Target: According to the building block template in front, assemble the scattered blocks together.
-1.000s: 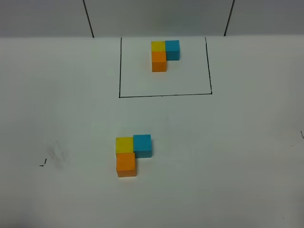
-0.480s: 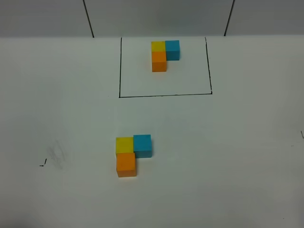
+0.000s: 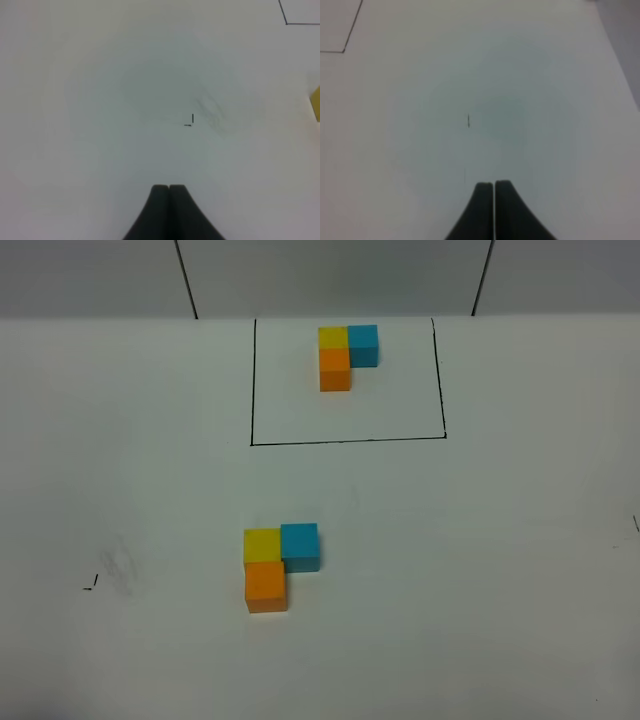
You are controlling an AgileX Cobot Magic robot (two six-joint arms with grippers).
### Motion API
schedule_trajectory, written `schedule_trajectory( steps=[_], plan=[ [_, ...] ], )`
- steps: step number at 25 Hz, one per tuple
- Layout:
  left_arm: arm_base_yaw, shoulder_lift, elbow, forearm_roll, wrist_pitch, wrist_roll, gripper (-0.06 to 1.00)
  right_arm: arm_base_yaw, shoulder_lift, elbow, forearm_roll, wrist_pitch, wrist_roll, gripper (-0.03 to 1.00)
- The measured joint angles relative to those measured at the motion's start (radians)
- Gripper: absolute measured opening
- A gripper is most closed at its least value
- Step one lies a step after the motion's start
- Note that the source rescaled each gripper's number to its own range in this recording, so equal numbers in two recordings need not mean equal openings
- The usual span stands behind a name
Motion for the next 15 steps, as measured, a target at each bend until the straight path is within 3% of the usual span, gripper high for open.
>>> schedule_trajectory(
  steps=[15],
  plan=[
    [0.0, 0.0, 0.0, 0.0, 0.0, 0.0, 0.0, 0.0, -0.008, 0.001, -0.002, 0.0, 0.001, 0.01]
  ],
)
